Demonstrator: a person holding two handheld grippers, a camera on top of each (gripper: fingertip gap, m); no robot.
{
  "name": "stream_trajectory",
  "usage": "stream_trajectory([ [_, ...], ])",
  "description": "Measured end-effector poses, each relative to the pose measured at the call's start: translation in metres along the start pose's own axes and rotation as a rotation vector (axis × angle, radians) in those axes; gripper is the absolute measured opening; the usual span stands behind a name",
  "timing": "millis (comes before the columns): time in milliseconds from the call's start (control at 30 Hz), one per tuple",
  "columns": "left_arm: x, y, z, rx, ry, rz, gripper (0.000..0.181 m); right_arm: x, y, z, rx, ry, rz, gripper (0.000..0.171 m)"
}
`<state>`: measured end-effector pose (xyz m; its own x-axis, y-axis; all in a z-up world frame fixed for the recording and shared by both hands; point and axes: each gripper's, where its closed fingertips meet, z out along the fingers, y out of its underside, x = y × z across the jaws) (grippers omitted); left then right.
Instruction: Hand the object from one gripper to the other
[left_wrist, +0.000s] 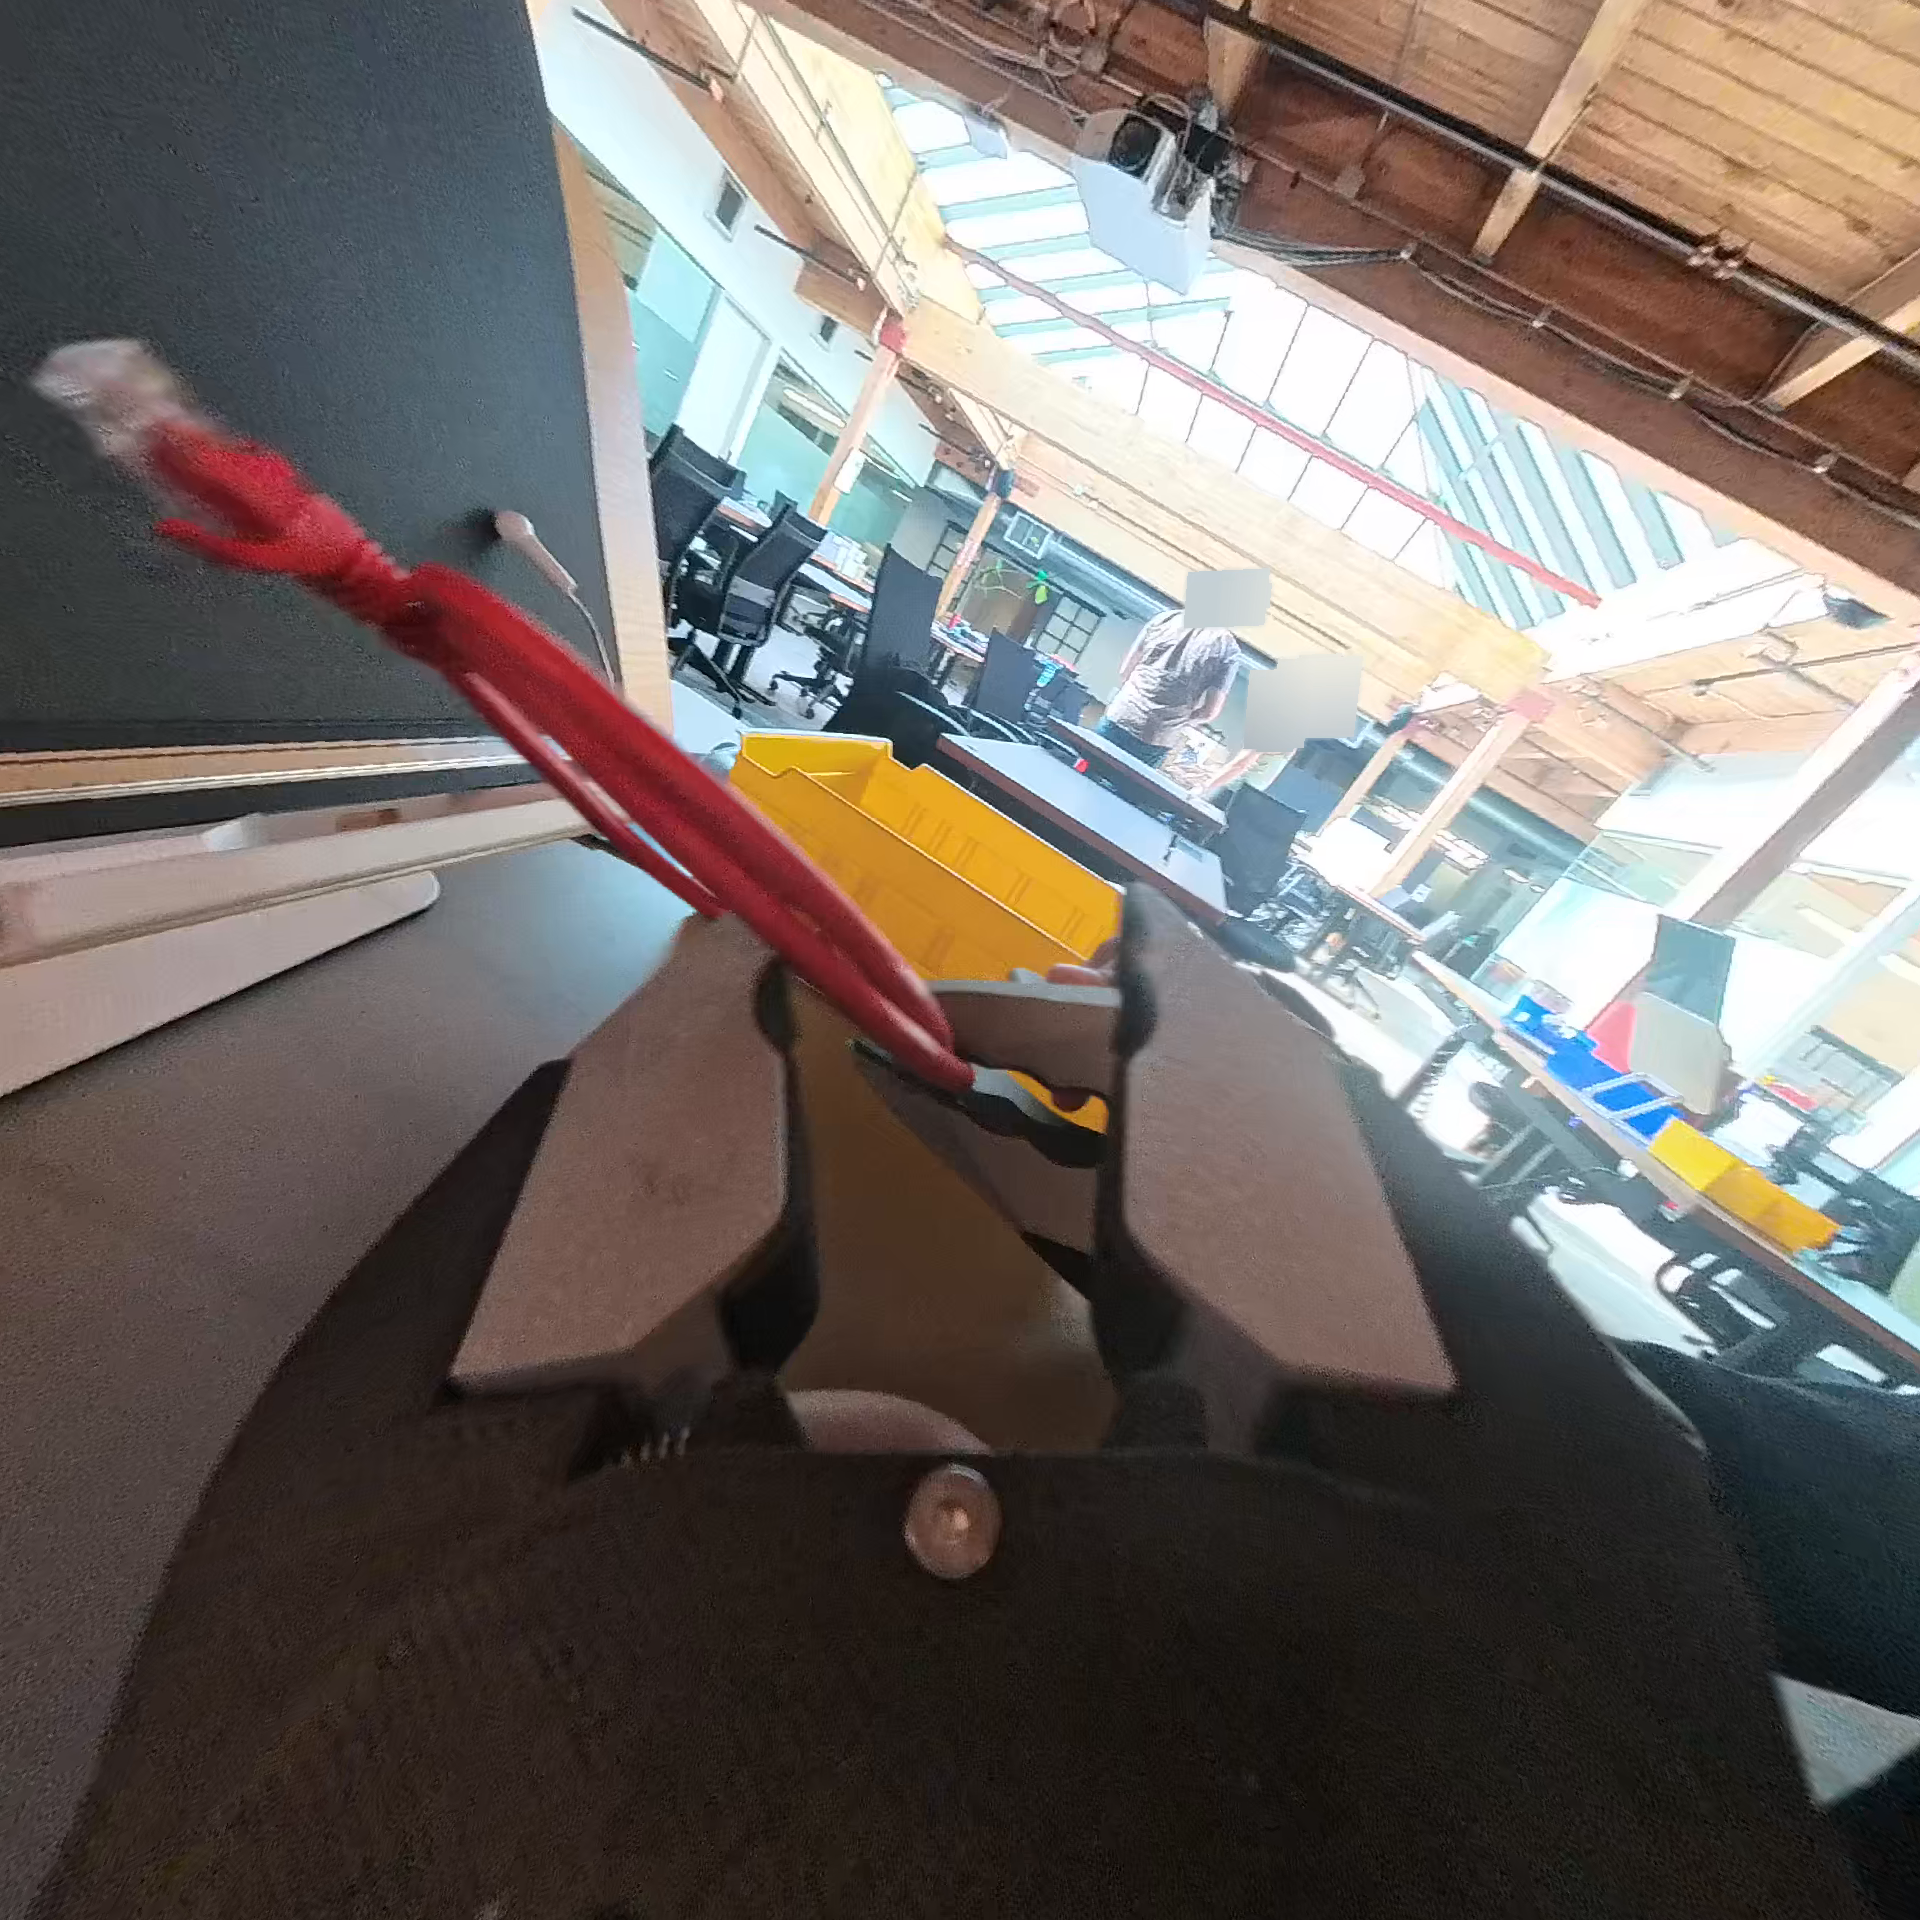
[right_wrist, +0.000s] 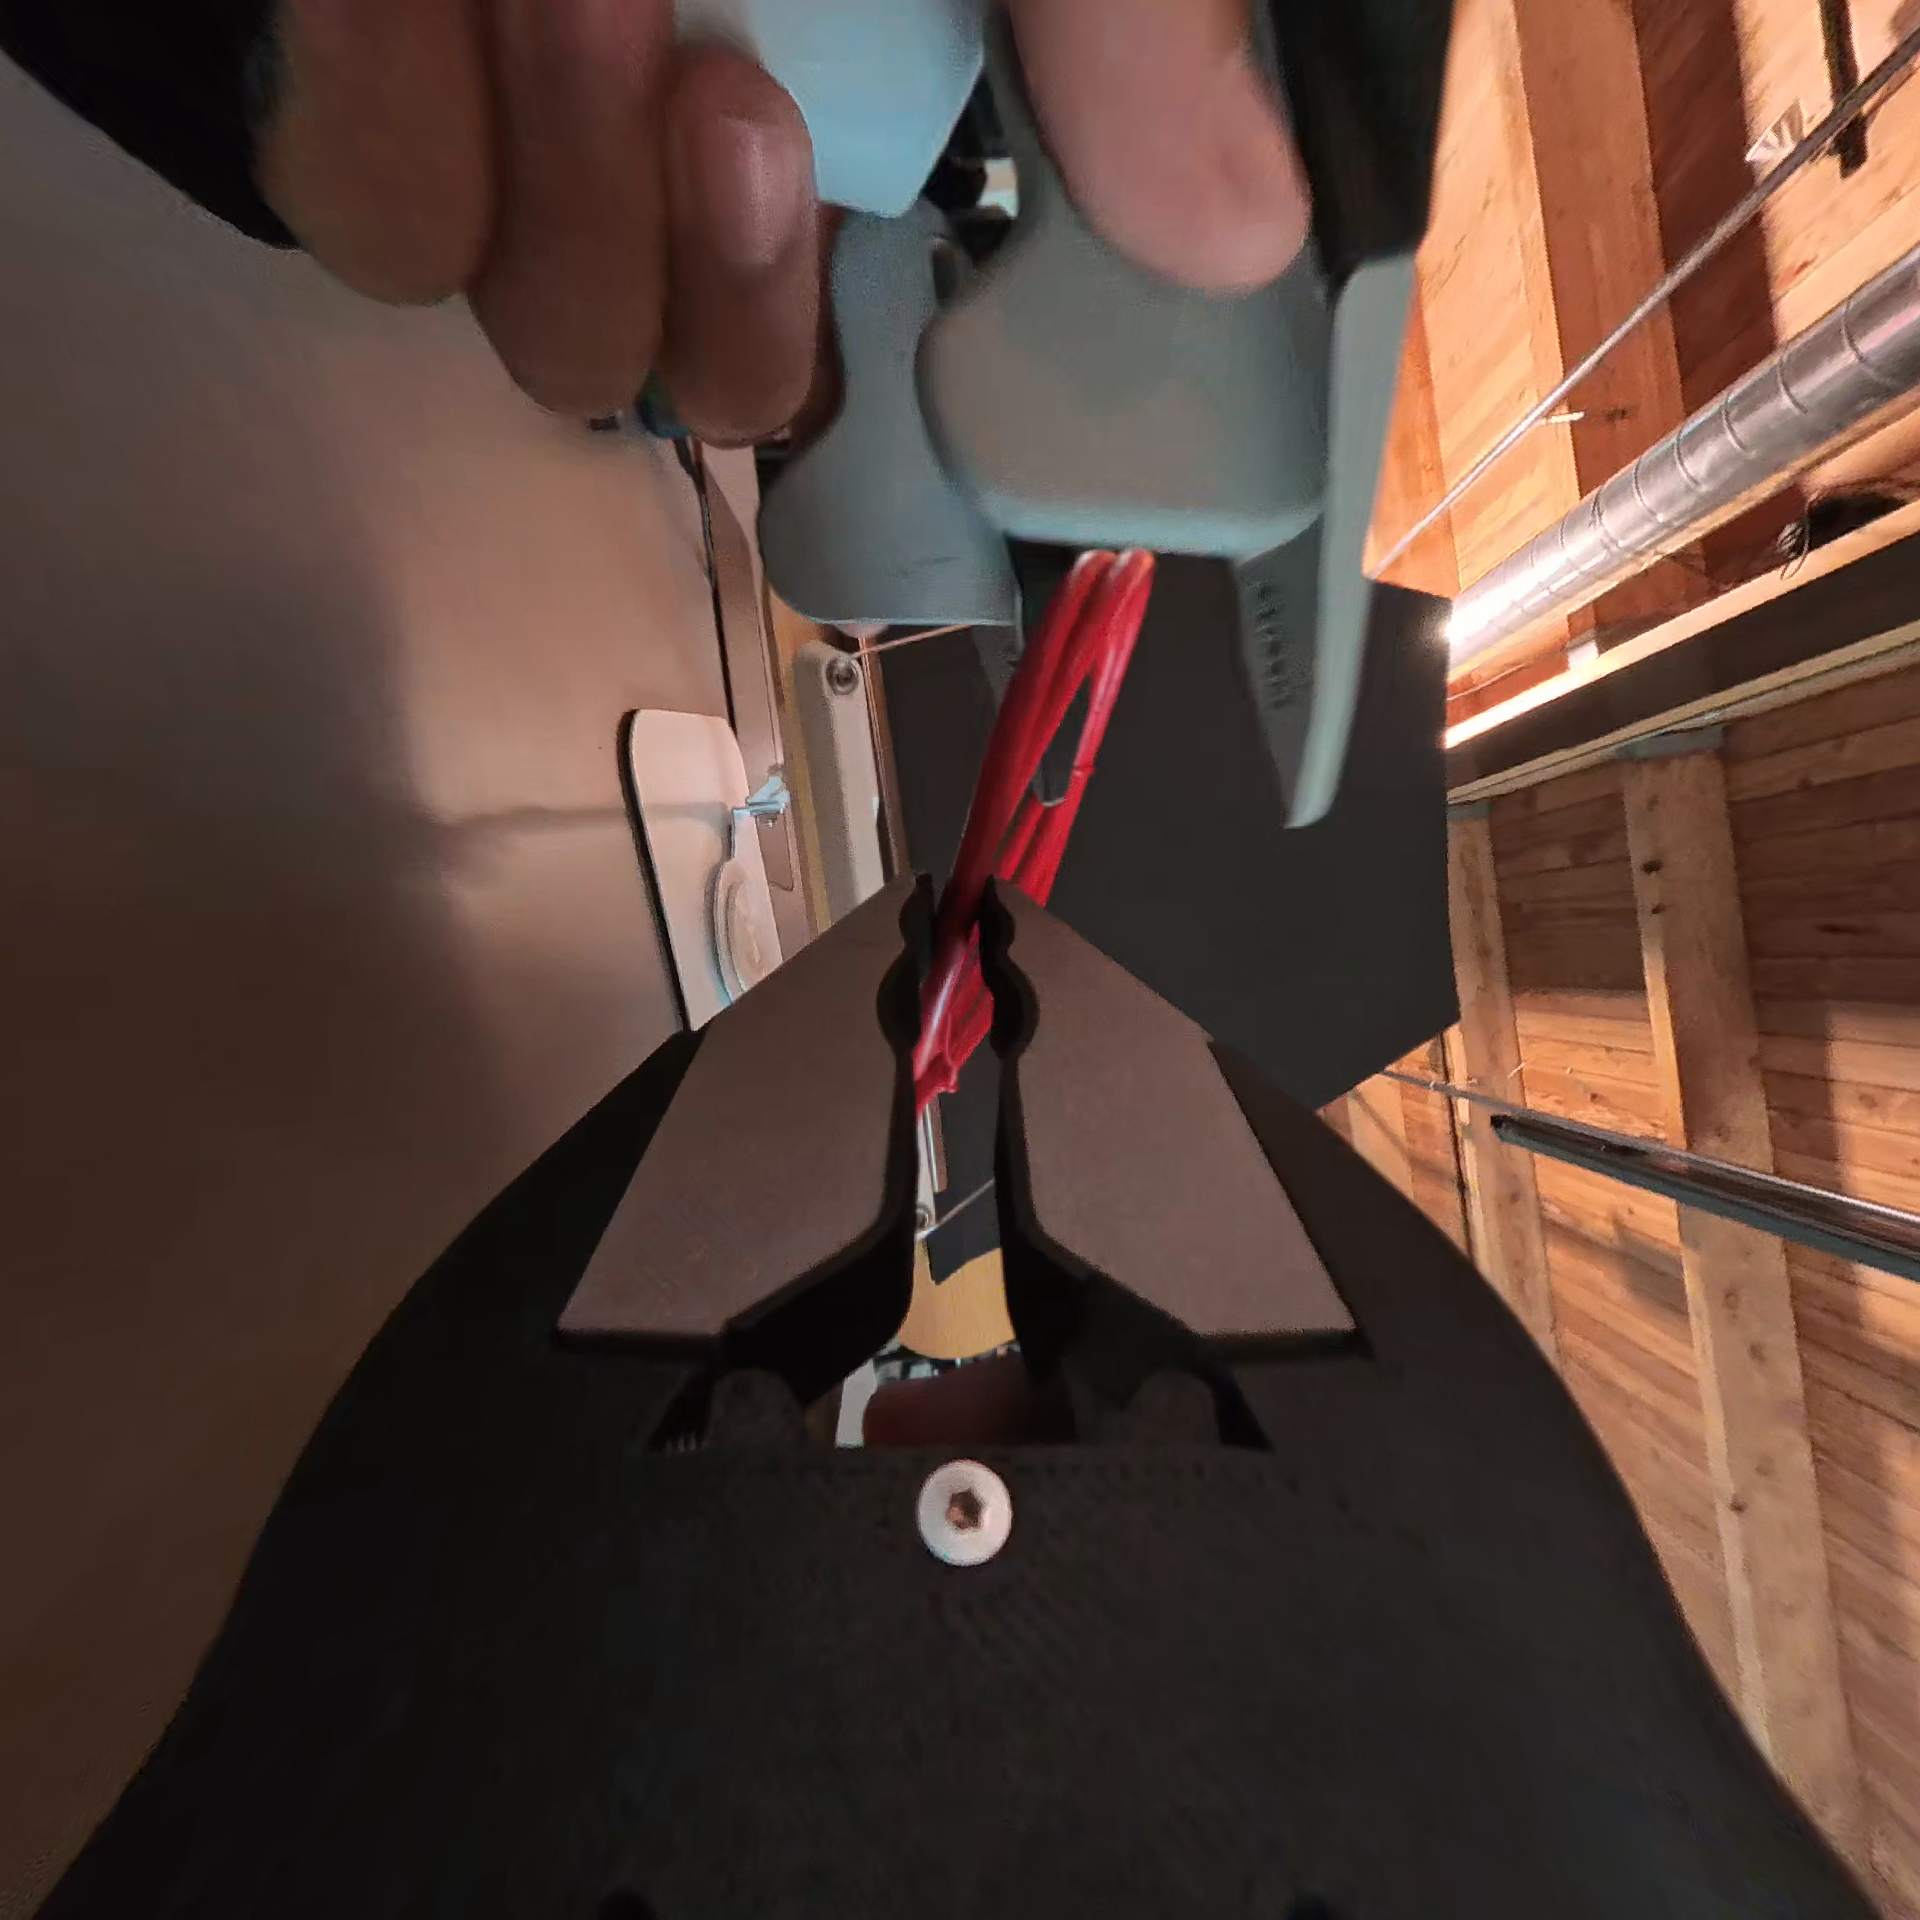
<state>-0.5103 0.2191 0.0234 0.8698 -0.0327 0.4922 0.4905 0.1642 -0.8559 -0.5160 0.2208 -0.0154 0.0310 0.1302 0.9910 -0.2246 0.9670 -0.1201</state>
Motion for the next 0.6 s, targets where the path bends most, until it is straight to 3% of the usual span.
stream_trajectory([
  [67,-0.007,-0.001,-0.005,0.001,-0.034,0.046,0.013,0.001,-0.005,-0.002,0.034,0.017,0.017,0.006],
  [233,-0.002,0.002,-0.003,-0.056,-0.061,0.208,0.006,-0.016,-0.008,-0.002,0.078,-0.131,0.227,0.008],
  [300,-0.004,0.003,-0.004,-0.084,-0.123,0.335,0.0,-0.021,-0.007,-0.004,0.101,-0.211,0.374,0.018],
  [433,-0.009,-0.005,-0.01,-0.107,-0.282,0.668,0.0,0.003,0.007,-0.006,0.133,-0.324,0.879,0.037],
  [533,-0.019,0.0,-0.01,-0.179,-0.416,0.886,0.0,0.028,0.002,-0.016,0.276,-0.42,1.263,0.033],
  [600,-0.028,0.016,-0.006,-0.293,-0.483,1.069,0.0,0.043,-0.001,-0.02,0.359,-0.435,1.4,0.028],
])
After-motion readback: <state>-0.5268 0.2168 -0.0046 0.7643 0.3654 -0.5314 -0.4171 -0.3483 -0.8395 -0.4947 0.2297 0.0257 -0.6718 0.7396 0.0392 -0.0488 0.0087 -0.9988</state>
